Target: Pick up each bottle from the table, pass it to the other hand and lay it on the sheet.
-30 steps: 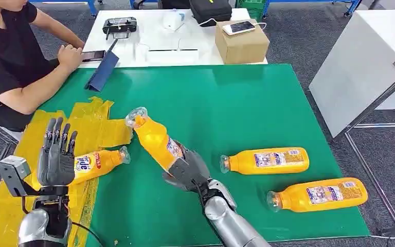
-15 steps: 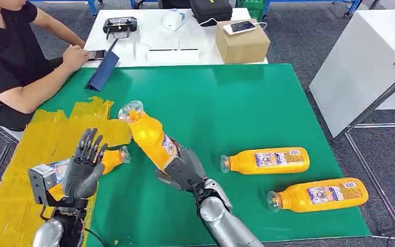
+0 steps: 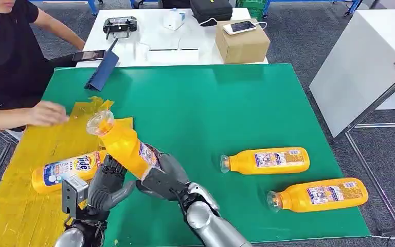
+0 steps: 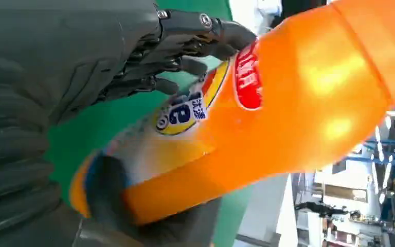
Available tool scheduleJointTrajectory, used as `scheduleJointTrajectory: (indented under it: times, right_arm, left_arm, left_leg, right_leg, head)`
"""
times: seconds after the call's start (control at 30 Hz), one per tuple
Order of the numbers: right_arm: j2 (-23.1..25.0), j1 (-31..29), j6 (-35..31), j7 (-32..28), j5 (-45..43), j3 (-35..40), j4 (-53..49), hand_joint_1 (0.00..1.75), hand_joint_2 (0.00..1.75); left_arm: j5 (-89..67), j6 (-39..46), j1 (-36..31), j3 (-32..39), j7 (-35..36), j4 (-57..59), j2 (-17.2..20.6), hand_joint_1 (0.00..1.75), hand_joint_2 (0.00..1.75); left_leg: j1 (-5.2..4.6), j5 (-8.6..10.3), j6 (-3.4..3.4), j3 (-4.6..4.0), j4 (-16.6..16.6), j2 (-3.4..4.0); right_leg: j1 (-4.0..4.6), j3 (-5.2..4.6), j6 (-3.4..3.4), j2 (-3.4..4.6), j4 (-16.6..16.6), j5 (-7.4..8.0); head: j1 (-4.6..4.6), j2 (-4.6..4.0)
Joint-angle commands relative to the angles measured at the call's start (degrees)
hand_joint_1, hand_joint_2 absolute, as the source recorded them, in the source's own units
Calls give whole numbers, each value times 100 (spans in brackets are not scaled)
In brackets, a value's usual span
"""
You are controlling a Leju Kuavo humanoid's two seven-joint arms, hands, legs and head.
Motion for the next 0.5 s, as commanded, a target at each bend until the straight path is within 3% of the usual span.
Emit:
scheduleJointTrajectory:
  times: [0.03,0.2,0.33,0.37,0.4,0.5]
  right_arm:
    - [-39,-535,481,81,289,1991,907,175,175]
    - [-39,-631,650,-52,154,2866,1144,175,175]
    - [-39,-665,667,-93,103,3044,1193,175,175]
    - [-39,-655,662,-94,100,3049,1207,175,175]
    - [-39,-652,659,-96,99,3049,1211,175,175]
    - [-39,-631,648,-101,96,3010,1258,175,175]
  left_arm:
    - [-75,134,-16,-121,-33,76,265,0,175]
    - [-114,188,-161,202,-101,323,166,0,175]
    - [-197,261,-202,341,-152,370,112,0,175]
    - [-229,321,-204,396,-148,368,78,9,175]
    - [-235,326,-205,412,-147,371,68,175,175]
    - [-226,326,-211,465,-153,383,41,175,175]
  left_leg:
    - [4,-9,-10,23,-3,8]
    - [5,-3,-8,16,-6,-9]
    - [10,-4,-10,21,-6,-24]
    - [8,0,-7,12,-7,-22]
    - [9,-2,-10,23,-8,-32]
    - [10,-1,-9,18,-7,-29]
  right_leg:
    - [3,18,-12,19,-2,-3]
    - [4,13,-9,-2,-5,-4]
    - [7,20,-13,-15,-9,-9]
    - [6,9,-9,-17,-8,-6]
    - [6,22,-13,-23,-10,-10]
    - [7,16,-12,-22,-11,-8]
  head:
    - [0,0]
    - [-2,0]
    - [0,0]
    - [-2,0]
    - [-2,0]
    - [-2,0]
